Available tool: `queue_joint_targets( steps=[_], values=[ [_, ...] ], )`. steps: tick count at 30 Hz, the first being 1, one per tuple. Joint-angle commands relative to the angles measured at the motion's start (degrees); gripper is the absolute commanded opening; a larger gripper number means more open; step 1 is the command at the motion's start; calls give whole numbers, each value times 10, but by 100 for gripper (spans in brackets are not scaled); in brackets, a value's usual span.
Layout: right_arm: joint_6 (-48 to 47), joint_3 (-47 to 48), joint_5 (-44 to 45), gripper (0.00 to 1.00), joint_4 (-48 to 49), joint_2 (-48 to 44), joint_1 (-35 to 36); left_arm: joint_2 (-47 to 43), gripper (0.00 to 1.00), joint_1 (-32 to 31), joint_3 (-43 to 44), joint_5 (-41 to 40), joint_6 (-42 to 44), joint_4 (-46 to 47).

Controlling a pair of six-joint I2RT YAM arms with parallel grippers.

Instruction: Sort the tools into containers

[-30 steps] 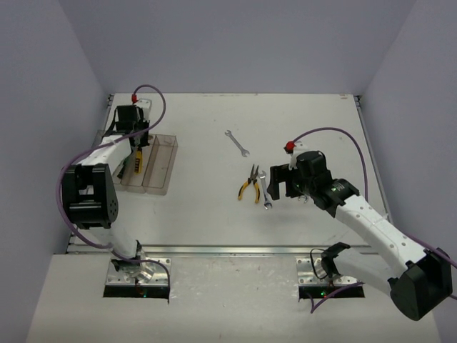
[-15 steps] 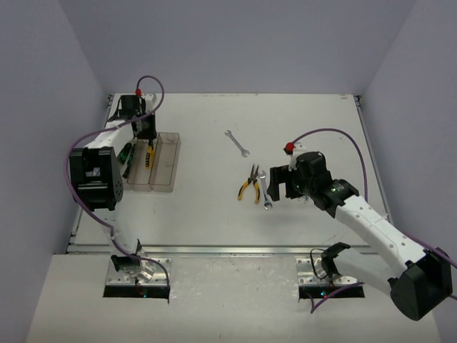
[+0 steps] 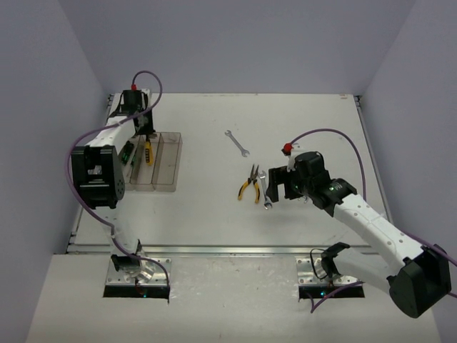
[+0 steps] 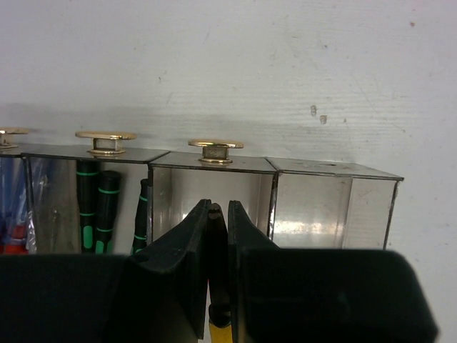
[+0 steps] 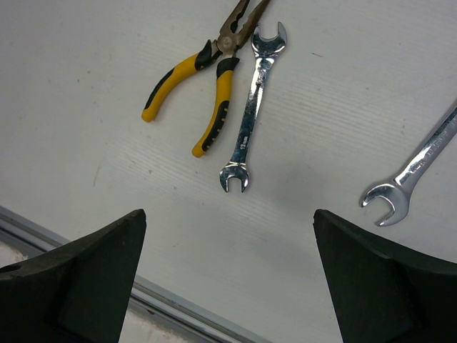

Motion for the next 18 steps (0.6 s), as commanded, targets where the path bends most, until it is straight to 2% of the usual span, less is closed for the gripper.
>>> queue_joint_targets(
  steps=[1, 2, 4, 7, 11, 13, 17, 18],
  values=[
    [-9, 3, -5, 99, 23, 5, -1, -5, 9, -24, 5, -63, 27, 20],
    [-10, 2, -4, 99, 24, 2, -2, -7, 12, -24, 0, -64, 27, 23],
    [-10, -2, -4, 99, 30, -4, -1, -13, 25, -25, -5, -66, 23, 28],
    [-8, -9, 1, 99, 37, -16, -1, -28, 56, -29, -2, -72, 4, 29],
    [5, -10, 26, 99, 38, -13, -2, -92, 90, -38, -3, -117, -59, 42],
    [8, -5, 18, 99, 36, -1, -2, -152, 99, -38, -2, -145, -123, 20],
    [19, 7, 15, 98, 32, 35, -2, -274, 100, -37, -73, -147, -213, 8],
    [27, 21, 20, 96, 19, 63, -1, -345, 100, -38, -105, -142, -238, 12]
  ],
)
